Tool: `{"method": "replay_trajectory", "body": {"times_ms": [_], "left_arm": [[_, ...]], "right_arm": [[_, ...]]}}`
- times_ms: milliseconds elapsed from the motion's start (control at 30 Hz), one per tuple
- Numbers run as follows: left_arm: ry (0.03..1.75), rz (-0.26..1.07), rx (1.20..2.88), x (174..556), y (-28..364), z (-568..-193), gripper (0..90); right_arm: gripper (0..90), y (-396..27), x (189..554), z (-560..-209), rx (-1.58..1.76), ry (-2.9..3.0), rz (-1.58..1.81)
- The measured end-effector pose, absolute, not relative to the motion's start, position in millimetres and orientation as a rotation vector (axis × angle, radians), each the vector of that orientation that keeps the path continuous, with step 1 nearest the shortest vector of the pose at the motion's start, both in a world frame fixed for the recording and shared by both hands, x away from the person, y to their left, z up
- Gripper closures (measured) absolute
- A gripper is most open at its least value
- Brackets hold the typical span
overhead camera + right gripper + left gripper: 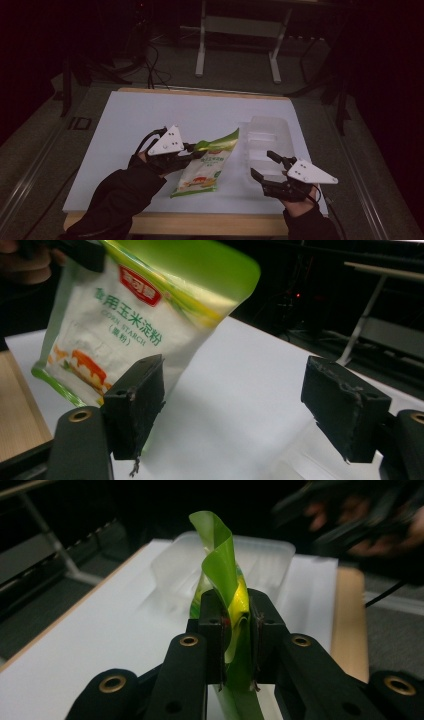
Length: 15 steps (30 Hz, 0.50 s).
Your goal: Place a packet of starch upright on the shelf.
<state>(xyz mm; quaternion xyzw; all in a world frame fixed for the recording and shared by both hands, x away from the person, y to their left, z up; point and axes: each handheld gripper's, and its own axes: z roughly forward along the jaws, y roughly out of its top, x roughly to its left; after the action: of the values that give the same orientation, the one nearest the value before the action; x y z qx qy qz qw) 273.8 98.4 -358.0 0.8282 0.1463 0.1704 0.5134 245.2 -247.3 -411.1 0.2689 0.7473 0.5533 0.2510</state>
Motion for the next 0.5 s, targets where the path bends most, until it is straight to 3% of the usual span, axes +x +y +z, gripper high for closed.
{"method": "replay_trajectory", "body": {"times_ms": [400,500], "left_arm": [[0.276,0.404,1.936,280.2,67.8,-337.4,80.5],[0.258,0.379,1.932,280.3,58.6,-339.3,80.6]], "right_arm": [[13.3,-213.0,279.7,-401.6,0.766,2.095,1.617],[15.6,-208.2,283.6,-401.5,0.764,2.121,1.632]]}}
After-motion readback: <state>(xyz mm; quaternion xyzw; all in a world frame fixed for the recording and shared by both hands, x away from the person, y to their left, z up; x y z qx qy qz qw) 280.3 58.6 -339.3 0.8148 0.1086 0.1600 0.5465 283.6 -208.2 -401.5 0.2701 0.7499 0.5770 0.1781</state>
